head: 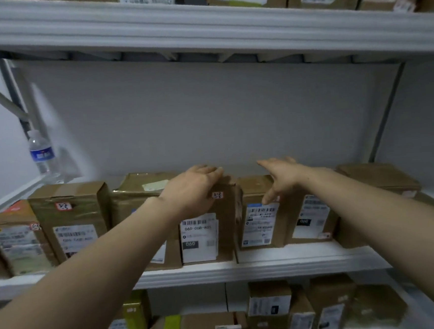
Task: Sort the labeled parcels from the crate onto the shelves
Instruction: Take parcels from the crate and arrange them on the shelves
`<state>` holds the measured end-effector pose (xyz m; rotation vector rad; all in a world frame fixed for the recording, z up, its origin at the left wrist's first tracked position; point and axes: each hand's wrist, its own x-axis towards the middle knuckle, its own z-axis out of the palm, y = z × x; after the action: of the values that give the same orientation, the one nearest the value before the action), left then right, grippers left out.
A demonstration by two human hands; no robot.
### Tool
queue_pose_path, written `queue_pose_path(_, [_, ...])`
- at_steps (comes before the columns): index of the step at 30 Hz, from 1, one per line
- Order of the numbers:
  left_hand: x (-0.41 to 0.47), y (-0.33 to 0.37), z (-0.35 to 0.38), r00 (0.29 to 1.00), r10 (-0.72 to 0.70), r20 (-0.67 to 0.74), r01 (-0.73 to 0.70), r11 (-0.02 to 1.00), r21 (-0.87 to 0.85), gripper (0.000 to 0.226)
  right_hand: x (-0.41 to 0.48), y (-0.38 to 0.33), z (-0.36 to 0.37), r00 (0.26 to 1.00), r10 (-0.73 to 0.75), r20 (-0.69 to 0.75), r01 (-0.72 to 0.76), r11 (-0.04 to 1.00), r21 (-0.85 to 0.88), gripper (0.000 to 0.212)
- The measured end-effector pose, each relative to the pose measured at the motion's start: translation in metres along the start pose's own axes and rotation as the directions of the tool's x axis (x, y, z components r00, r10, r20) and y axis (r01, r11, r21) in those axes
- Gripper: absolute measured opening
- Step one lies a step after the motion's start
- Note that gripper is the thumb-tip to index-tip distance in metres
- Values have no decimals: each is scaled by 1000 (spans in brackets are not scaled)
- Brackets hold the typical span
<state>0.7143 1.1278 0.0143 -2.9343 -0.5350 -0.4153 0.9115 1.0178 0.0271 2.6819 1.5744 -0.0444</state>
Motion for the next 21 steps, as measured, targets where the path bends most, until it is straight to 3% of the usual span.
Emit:
queue_pose_path(7, [-3,19,7,972,-224,67,221,974,41,70,23,13,21,978,-203,36,203,979,1,106])
queue_pose_path(13, [-3,30,6,964,-261,45,260,965,22,64,25,23,23,975,-206,84,200,977,77,101])
queue_pose_path(21, [-3,31,9,960,-275,49,274,962,25,66,21,19,25,967,-250,38,248,967,58,99])
